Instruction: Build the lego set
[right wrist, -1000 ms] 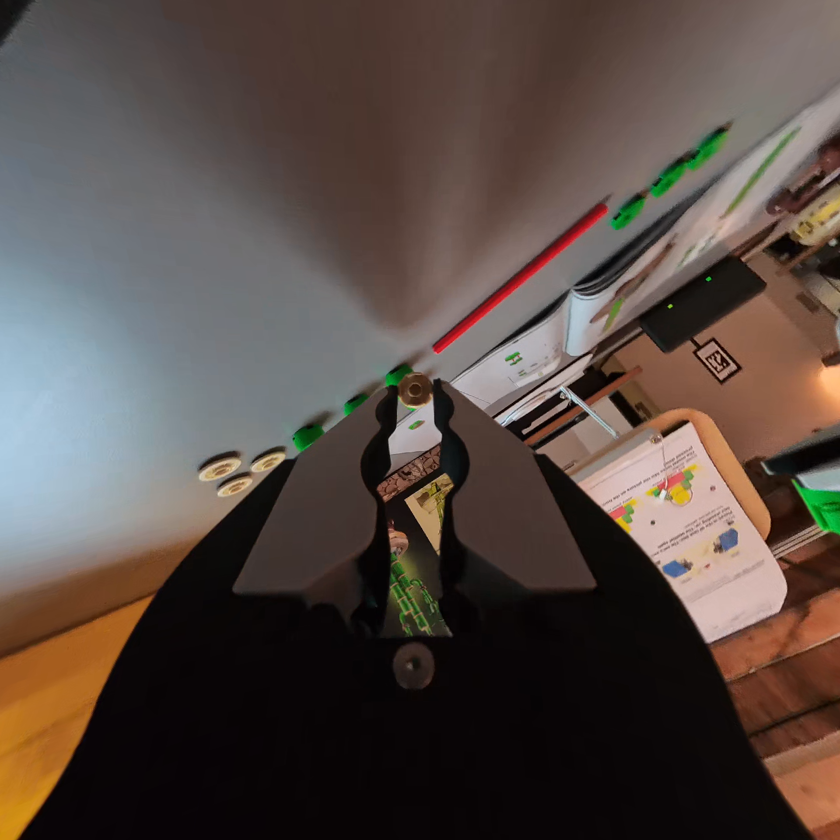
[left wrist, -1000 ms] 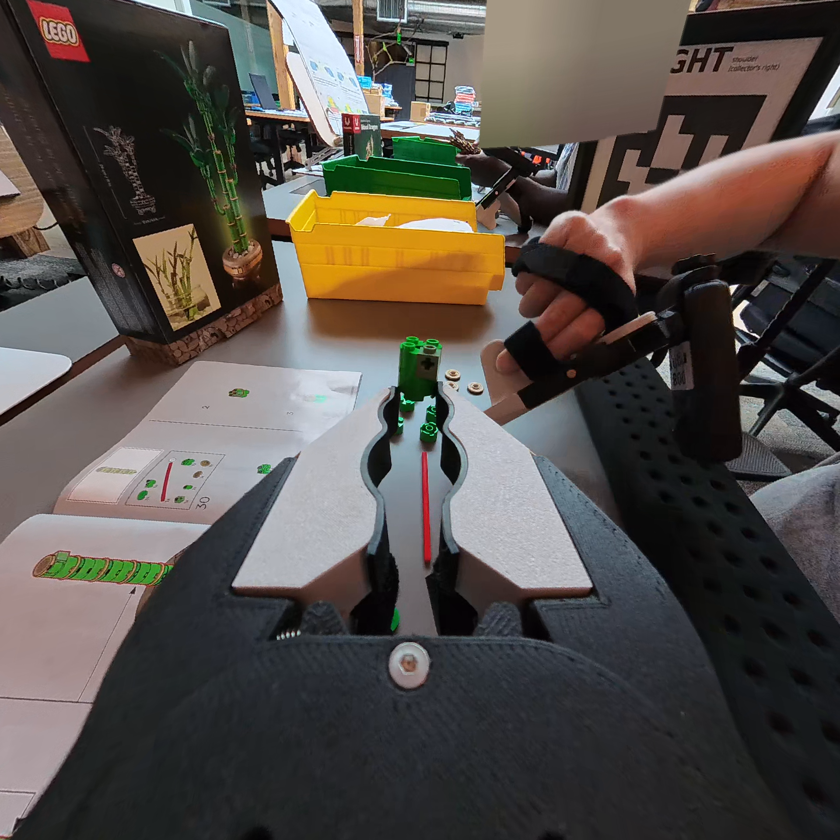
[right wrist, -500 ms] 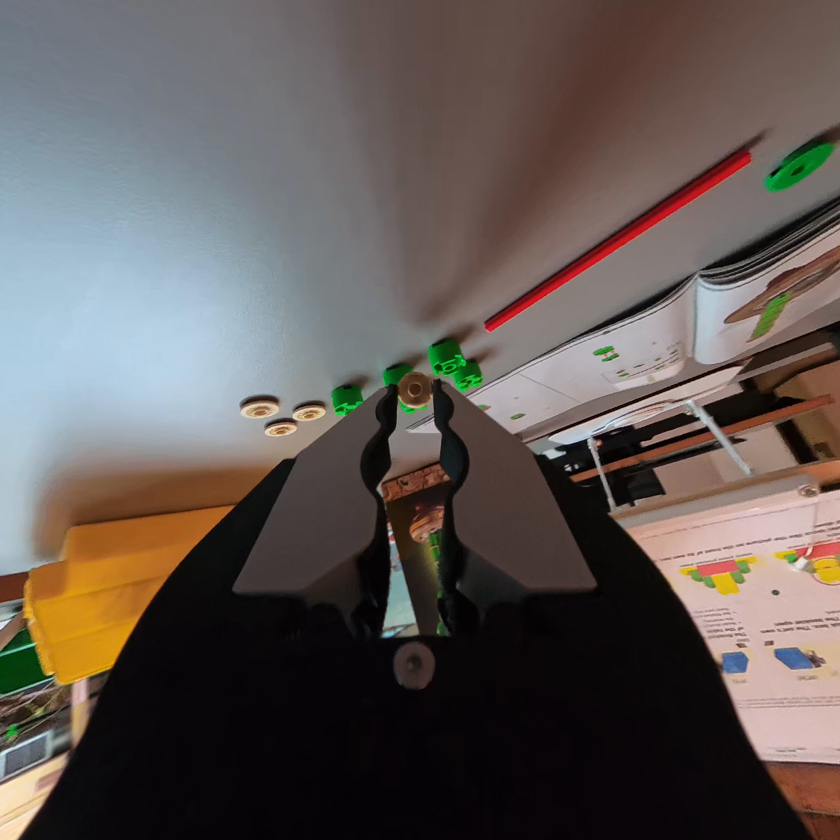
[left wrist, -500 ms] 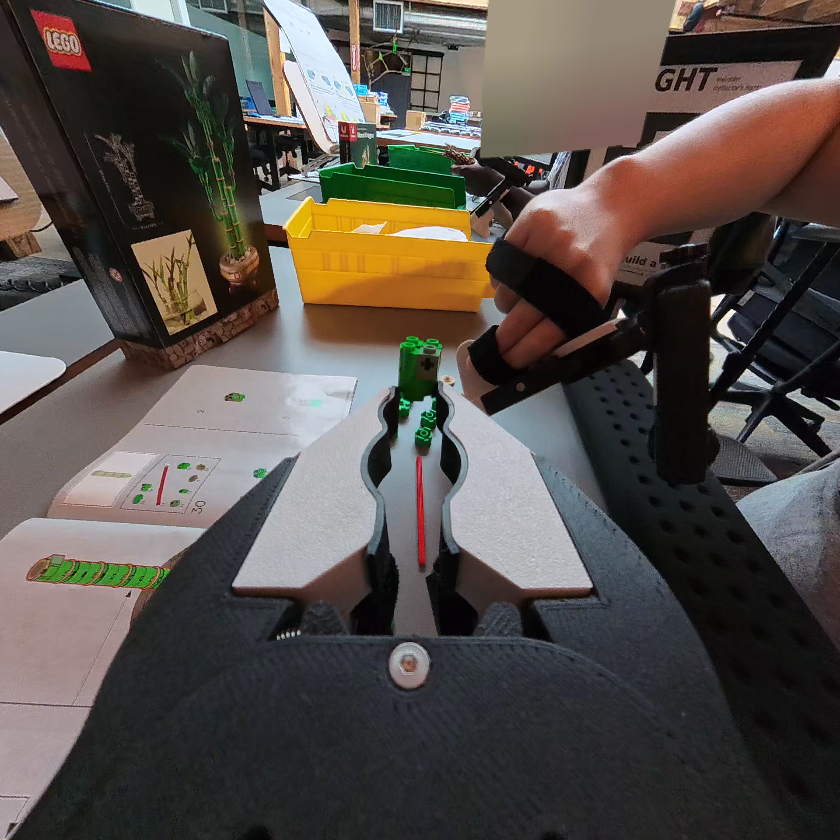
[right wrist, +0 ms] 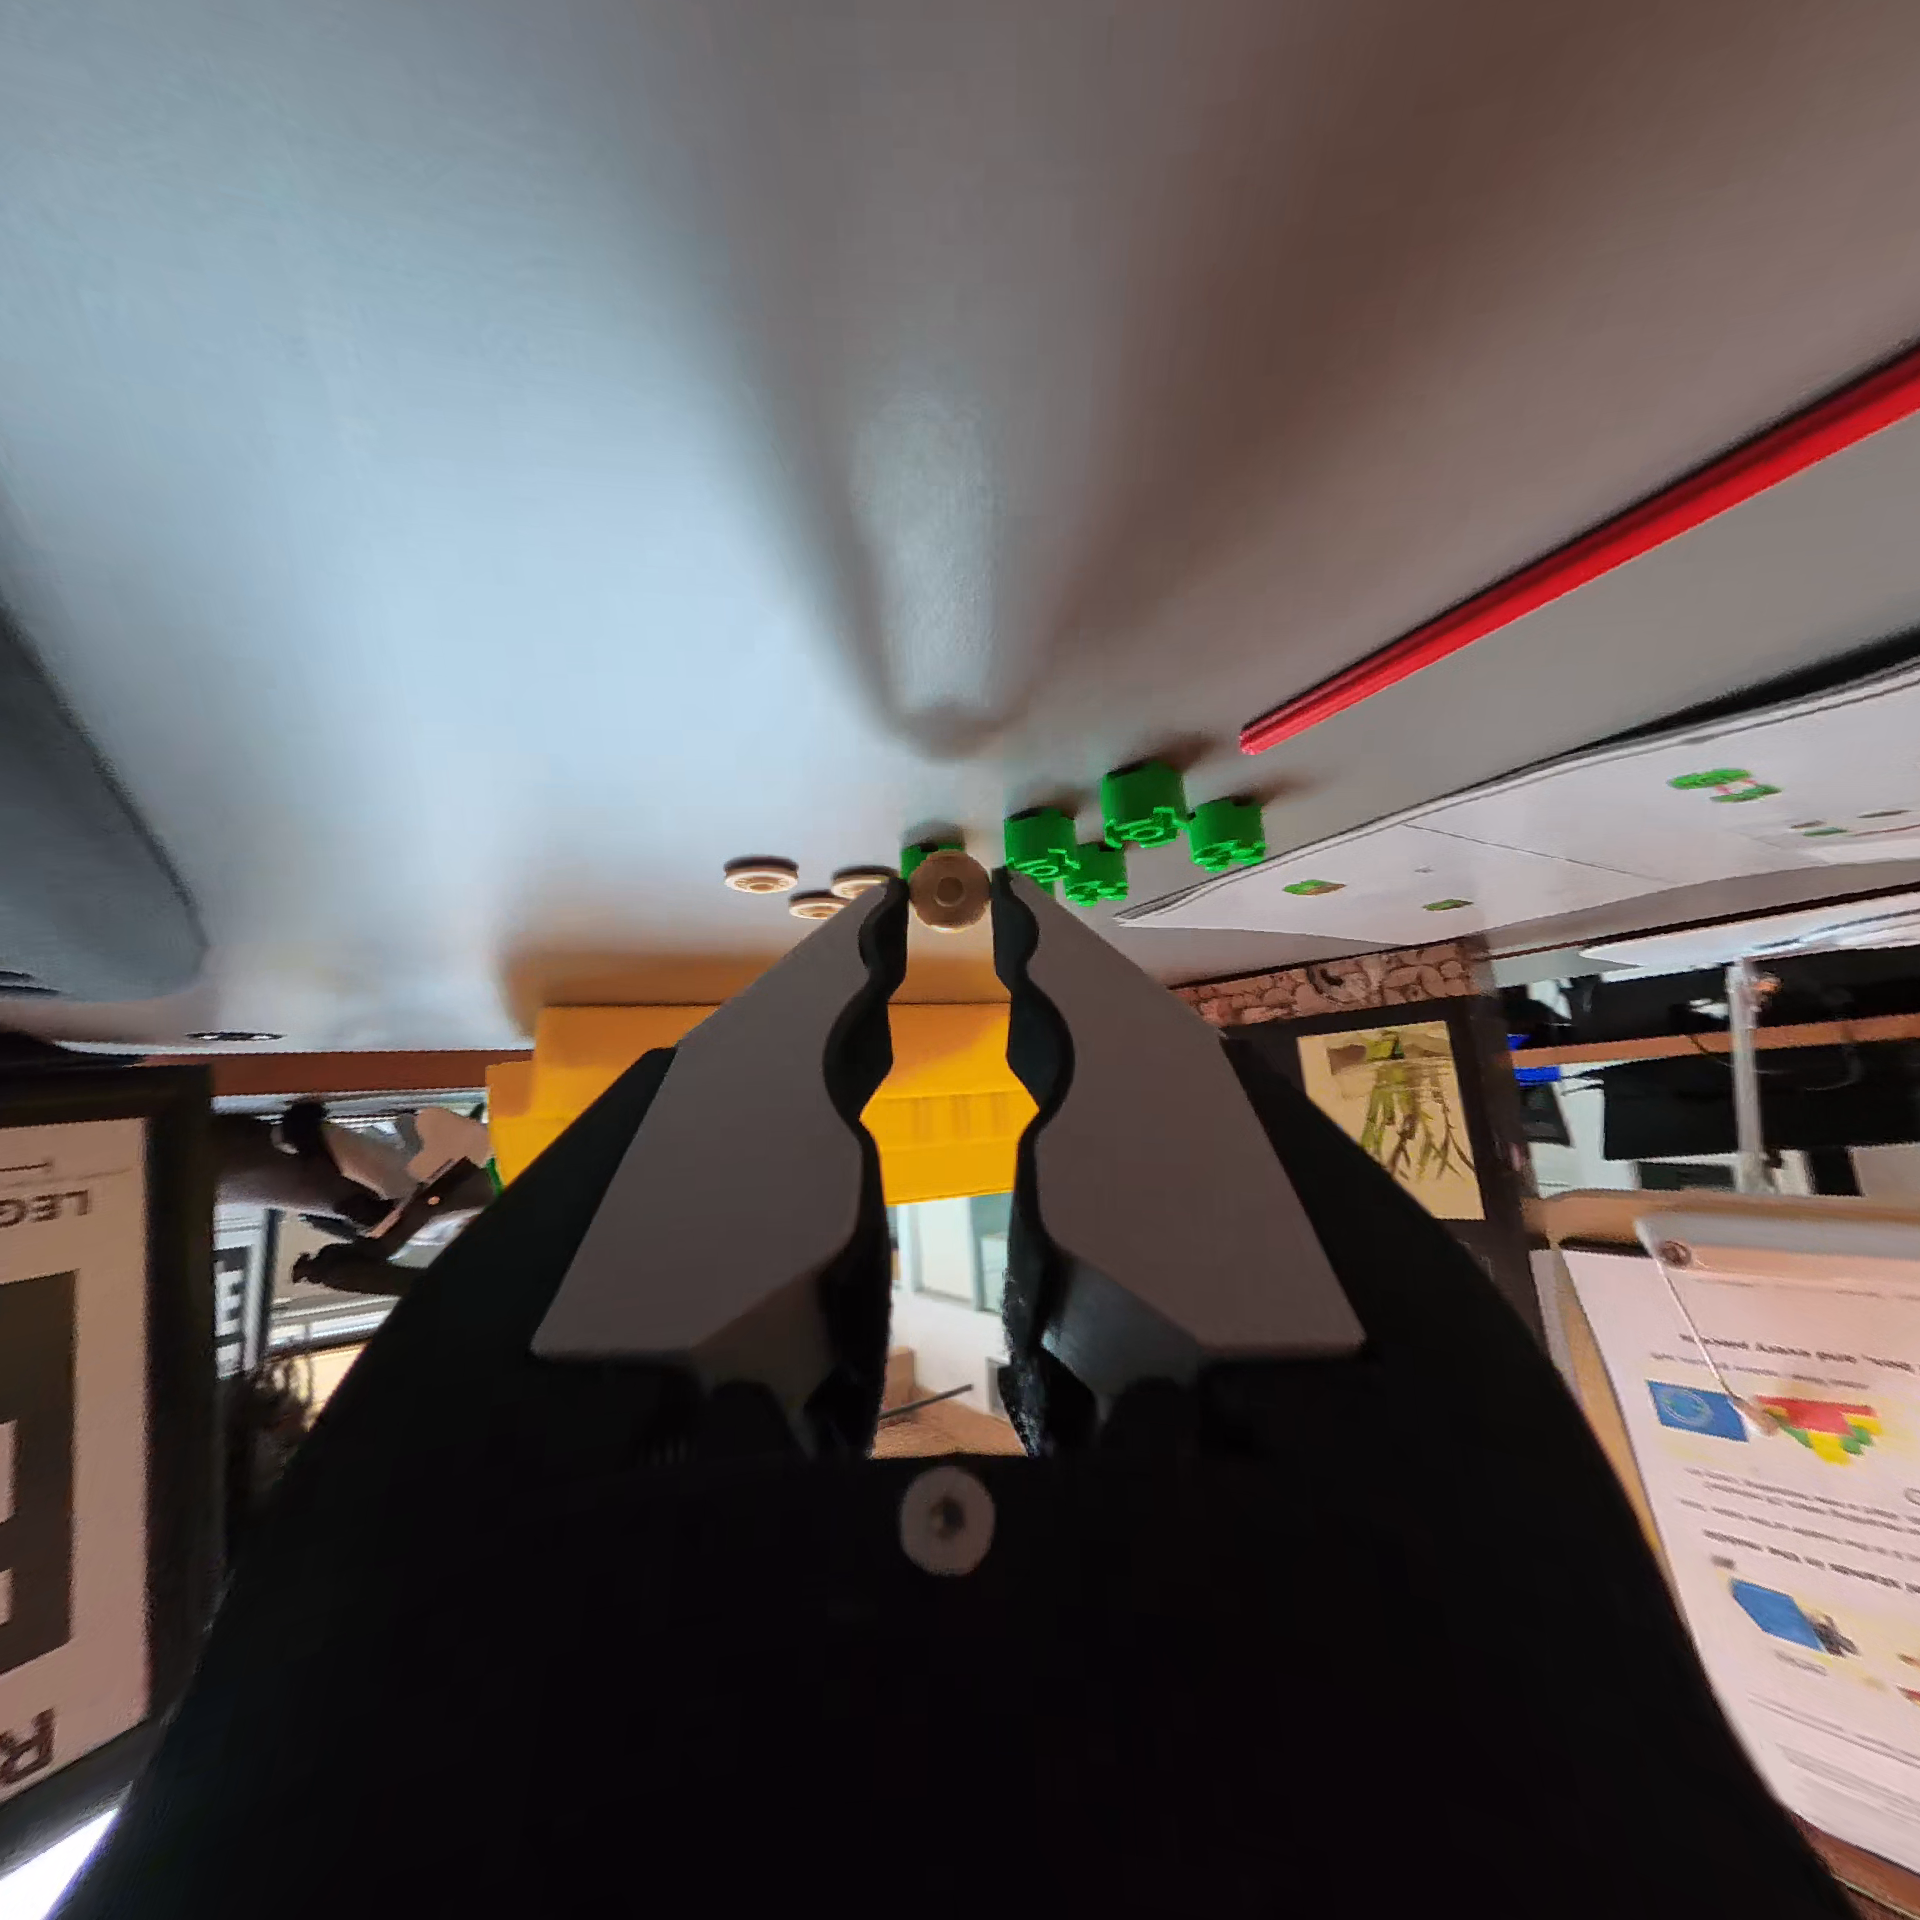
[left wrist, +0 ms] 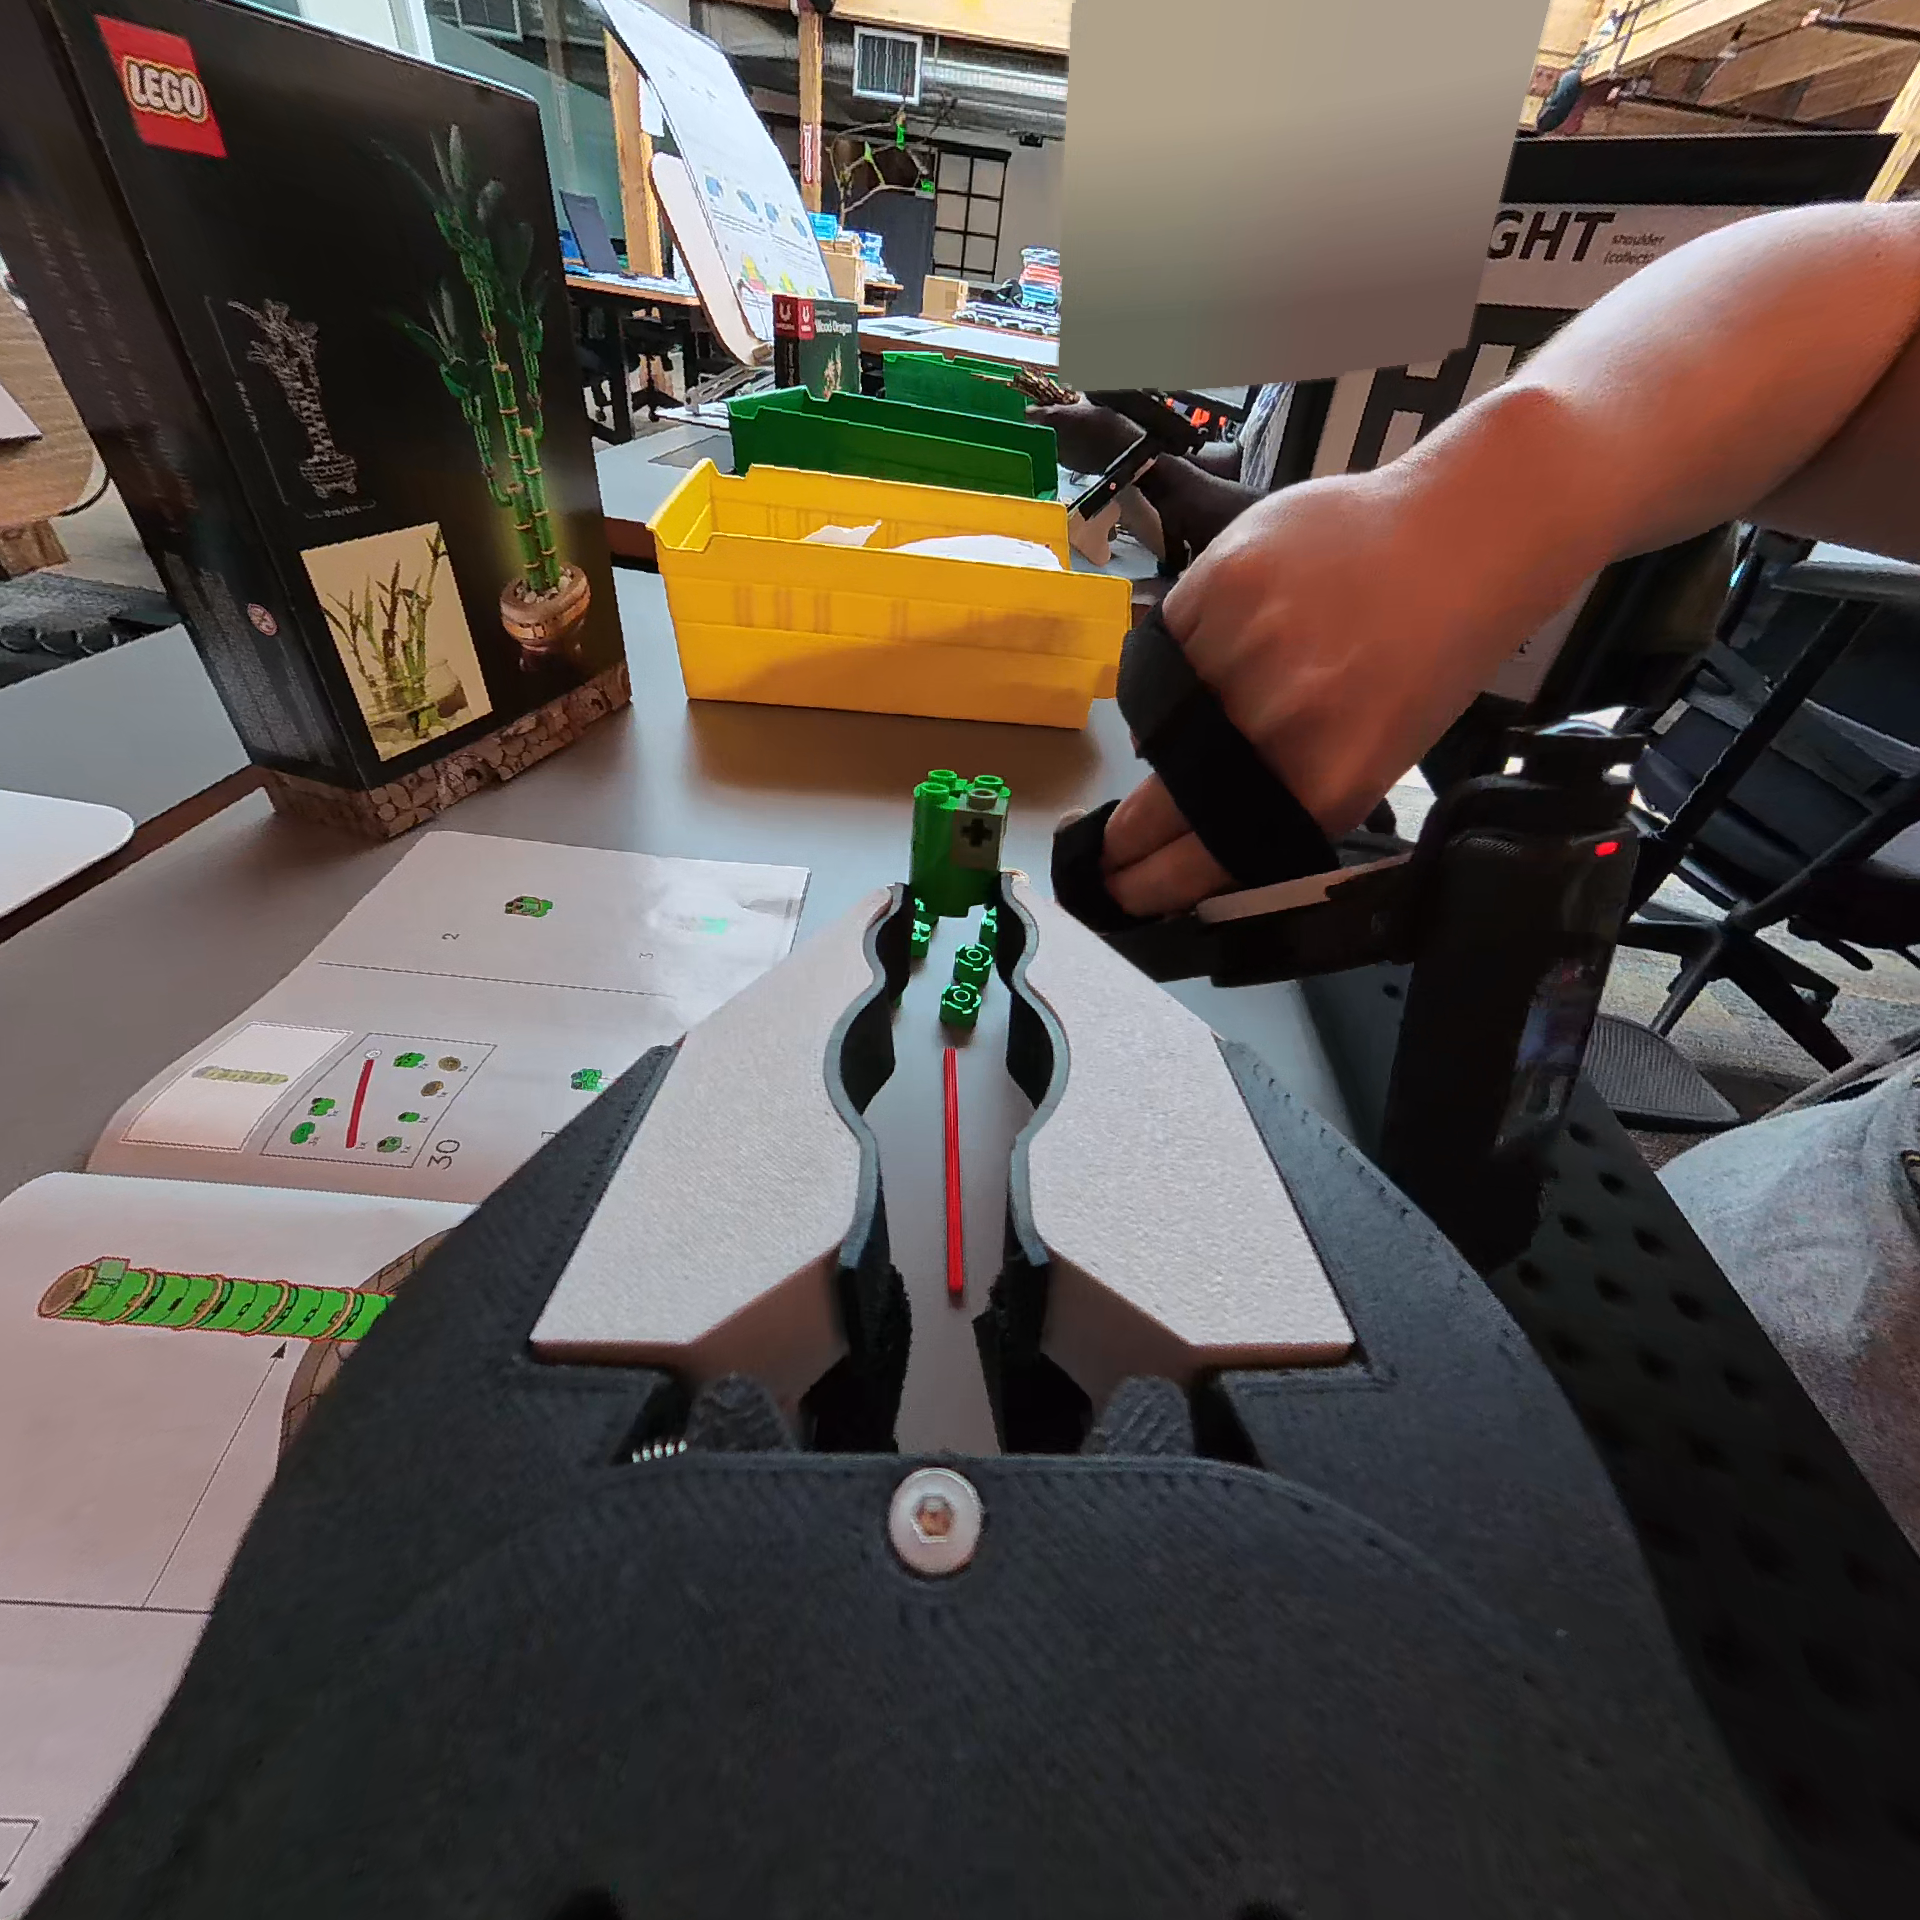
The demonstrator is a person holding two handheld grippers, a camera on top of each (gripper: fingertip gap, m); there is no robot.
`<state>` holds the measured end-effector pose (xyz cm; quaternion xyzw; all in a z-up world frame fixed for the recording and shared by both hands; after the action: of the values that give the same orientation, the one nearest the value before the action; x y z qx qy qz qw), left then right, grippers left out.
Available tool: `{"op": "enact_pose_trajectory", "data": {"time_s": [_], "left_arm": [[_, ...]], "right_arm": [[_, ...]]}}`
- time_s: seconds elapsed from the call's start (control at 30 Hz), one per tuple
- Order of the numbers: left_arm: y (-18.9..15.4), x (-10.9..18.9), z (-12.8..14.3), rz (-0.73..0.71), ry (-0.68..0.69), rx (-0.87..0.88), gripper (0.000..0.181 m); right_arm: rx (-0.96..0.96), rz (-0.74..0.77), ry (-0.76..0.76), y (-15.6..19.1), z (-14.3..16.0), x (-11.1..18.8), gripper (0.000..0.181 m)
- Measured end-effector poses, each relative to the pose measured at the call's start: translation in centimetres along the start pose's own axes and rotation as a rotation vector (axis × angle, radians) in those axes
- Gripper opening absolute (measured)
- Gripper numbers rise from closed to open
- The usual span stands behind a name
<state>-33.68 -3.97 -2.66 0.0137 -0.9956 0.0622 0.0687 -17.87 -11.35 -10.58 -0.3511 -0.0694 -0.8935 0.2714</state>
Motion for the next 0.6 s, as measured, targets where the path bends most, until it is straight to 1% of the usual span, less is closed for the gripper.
{"op": "enact_pose_trajectory", "data": {"time_s": [0.13, 0.23, 0.33, 0.4, 0.5, 0.53, 0.6], "left_arm": [[0.1, 0.1, -0.1, 0.003, -0.007, 0.005, 0.014], [0.1, 0.2, -0.1, 0.006, -0.014, 0.011, 0.013], [0.2, 0.4, -0.3, 0.007, -0.026, 0.017, 0.013], [0.2, 0.8, -0.4, 0.000, -0.037, 0.017, 0.013], [0.5, 1.6, -0.8, -0.013, -0.072, 0.028, 0.013], [0.6, 1.9, -0.9, -0.017, -0.084, 0.032, 0.013], [0.9, 2.3, -1.0, -0.026, -0.099, 0.037, 0.014]], "right_arm": [[-0.003, -0.083, 0.001, -0.4, -0.9, 0.4, 0.014], [-0.008, -0.134, 0.031, -0.9, -1.4, 0.6, 0.015], [-0.017, -0.144, 0.037, -1.6, -1.7, 1.0, 0.019], [-0.037, -0.148, 0.002, -2.1, -1.1, 1.8, 0.020], [-0.155, -0.211, -0.150, -2.8, 1.3, 2.9, 0.022], [-0.215, -0.252, -0.223, -2.8, 2.3, 3.1, 0.021], [-0.324, -0.317, -0.420, -2.6, 3.9, 3.1, 0.021]]}}
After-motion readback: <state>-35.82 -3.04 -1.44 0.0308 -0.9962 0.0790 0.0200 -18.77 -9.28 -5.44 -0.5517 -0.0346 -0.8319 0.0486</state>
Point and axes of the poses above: each gripper's, where its closed fingertips meet, x back along the fingers, z out of its underside, y = z × x across the jaws, the point moved 8 cm from there along x, back along the fingers, and after that the axes turned 2 degrees about y, right-handed, at the moved point
